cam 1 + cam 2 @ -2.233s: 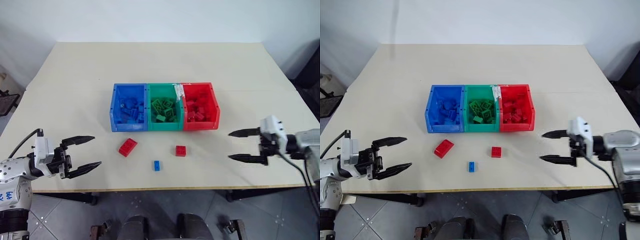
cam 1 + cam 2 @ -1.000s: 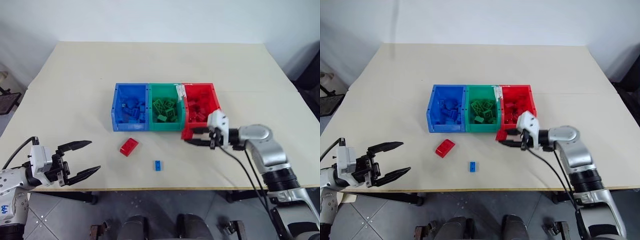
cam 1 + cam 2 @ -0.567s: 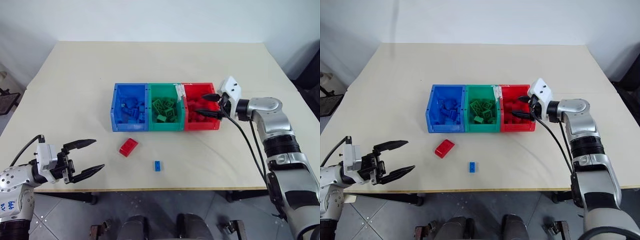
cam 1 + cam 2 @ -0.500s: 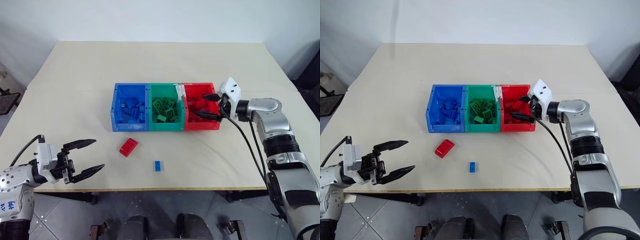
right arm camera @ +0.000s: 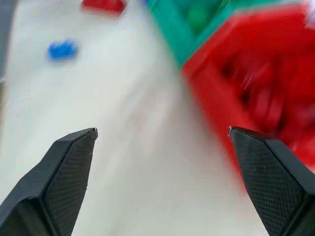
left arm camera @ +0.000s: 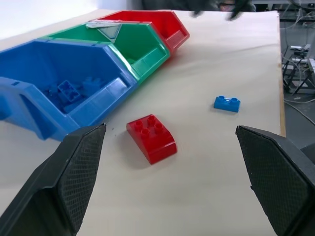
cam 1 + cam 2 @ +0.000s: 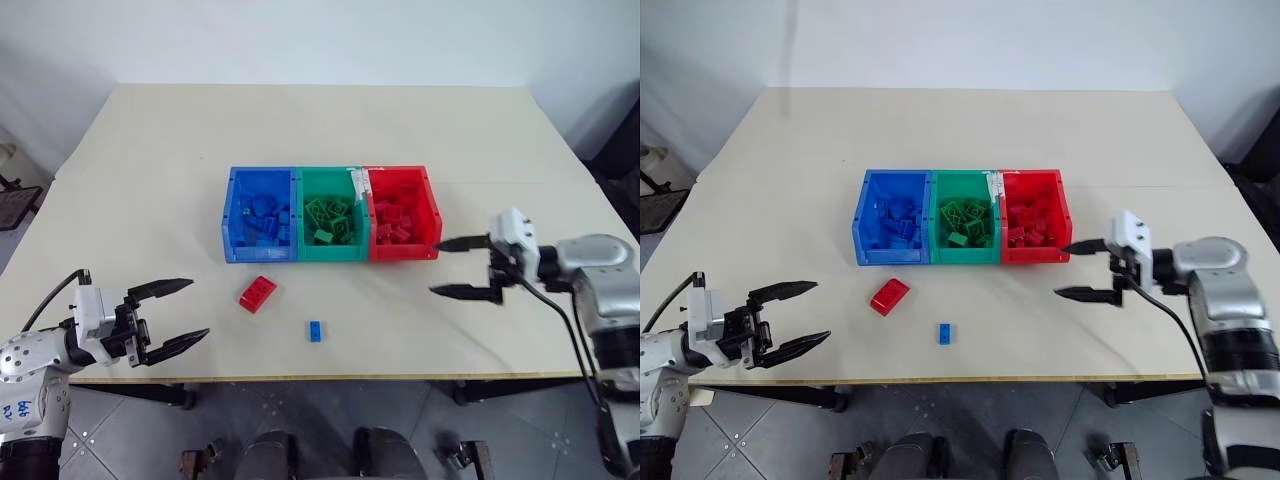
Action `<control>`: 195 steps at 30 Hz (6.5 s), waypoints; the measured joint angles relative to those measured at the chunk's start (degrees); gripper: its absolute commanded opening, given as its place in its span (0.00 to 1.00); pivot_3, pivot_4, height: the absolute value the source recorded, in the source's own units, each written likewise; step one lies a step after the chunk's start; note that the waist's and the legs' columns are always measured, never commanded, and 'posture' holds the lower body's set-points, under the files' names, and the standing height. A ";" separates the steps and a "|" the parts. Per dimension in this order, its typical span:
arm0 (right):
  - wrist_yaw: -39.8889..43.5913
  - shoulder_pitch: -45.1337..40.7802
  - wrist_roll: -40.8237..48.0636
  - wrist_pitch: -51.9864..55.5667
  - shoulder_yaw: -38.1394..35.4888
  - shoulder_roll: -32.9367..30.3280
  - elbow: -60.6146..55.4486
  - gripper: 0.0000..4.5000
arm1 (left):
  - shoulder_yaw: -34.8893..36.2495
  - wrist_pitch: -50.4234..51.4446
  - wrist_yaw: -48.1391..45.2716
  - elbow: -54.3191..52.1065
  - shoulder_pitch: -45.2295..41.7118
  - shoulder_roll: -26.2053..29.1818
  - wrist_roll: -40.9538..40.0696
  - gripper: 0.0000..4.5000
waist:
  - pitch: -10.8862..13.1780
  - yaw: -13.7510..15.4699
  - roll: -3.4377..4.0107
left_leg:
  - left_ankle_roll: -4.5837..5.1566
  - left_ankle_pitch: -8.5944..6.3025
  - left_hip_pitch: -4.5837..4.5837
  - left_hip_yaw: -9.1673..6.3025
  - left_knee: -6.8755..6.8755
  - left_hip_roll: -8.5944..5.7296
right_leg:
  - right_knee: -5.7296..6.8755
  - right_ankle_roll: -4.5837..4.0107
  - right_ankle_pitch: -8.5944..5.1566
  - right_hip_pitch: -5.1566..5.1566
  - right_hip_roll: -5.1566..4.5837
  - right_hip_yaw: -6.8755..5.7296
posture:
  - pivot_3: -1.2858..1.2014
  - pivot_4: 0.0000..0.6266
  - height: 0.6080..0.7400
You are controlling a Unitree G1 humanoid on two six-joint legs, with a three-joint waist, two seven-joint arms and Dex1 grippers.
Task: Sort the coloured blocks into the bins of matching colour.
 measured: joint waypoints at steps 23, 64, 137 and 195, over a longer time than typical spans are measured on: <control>-9.55 3.49 -2.47 6.52 12.34 12.71 -21.17 0.99 | 0.78 -0.45 -2.51 0.67 1.97 0.76 0.15 1.00 | 0.00 -0.05 0.01 | -0.05 -0.03 0.01 0.08 0.02 0.09 | 0.00 0.00 0.00 -0.07 -0.06 0.04 | 0.52 0.24 1.00; 1.79 -10.80 11.38 -11.24 18.27 -2.98 10.08 0.99 | -34.73 31.08 43.28 -35.35 1.63 -16.01 27.12 1.00 | 0.00 1.55 0.03 | 0.04 -0.05 -0.03 0.14 0.22 0.08 | -0.28 0.00 0.00 0.16 0.01 0.06 | 0.52 0.24 1.00; 1.78 -5.09 10.62 -9.42 5.84 -3.41 9.14 1.00 | -8.38 24.18 24.81 -26.51 2.17 -2.09 11.82 1.00 | 0.02 2.47 0.03 | 0.06 0.00 -0.04 0.18 0.26 0.08 | -0.26 0.00 0.00 0.13 0.02 0.05 | 0.52 0.24 1.00; 1.82 5.91 21.15 -5.01 -7.83 -1.83 -3.06 1.00 | -23.80 24.55 33.40 -12.14 -10.46 -11.40 23.16 0.33 | -0.04 2.67 -0.01 | 0.07 -0.07 0.06 0.34 0.25 0.11 | -0.11 0.01 0.01 0.09 0.06 -0.07 | 0.52 0.24 1.00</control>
